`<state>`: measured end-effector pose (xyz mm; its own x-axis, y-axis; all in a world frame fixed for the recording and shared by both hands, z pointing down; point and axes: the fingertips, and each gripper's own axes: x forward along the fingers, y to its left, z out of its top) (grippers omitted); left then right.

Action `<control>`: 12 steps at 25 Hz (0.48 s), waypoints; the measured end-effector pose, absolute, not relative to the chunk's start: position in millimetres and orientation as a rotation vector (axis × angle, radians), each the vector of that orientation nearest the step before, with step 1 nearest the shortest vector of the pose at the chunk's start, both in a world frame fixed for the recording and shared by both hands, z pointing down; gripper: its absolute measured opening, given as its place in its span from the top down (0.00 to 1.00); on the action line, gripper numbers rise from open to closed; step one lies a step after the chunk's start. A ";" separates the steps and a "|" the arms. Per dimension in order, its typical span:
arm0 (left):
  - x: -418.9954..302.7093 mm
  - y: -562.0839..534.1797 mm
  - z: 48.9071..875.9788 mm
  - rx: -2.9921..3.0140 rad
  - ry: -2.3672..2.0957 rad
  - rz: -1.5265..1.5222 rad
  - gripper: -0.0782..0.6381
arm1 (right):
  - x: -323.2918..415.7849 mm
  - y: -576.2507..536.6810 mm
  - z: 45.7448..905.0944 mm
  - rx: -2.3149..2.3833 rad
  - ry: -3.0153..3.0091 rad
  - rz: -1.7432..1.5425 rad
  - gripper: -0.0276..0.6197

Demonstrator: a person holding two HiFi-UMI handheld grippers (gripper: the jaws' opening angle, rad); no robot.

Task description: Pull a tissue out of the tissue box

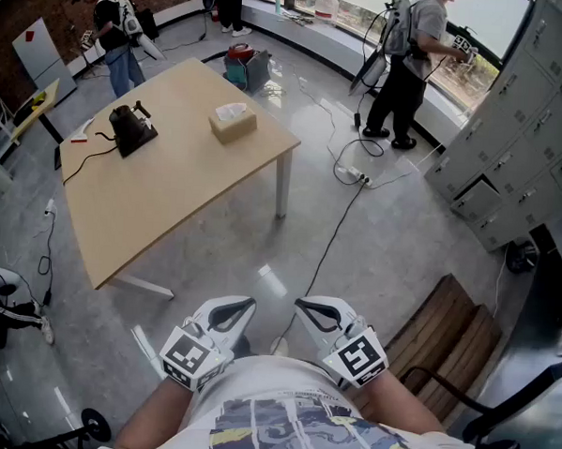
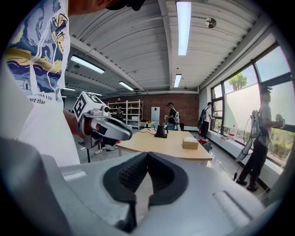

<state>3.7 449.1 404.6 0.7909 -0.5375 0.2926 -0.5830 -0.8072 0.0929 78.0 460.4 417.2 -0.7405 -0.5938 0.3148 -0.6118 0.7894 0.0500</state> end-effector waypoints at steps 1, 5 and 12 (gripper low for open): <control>3.9 448.8 404.7 2.799 -0.887 0.381 0.88 | 78.6 459.2 416.3 0.925 -2.666 0.079 0.95; 4.6 446.2 406.0 2.797 -0.895 0.381 0.88 | 80.9 456.8 416.9 0.931 -2.663 0.082 0.95; 8.9 438.7 408.6 2.790 -0.909 0.375 0.88 | 87.7 452.8 421.6 0.960 -2.651 0.111 0.95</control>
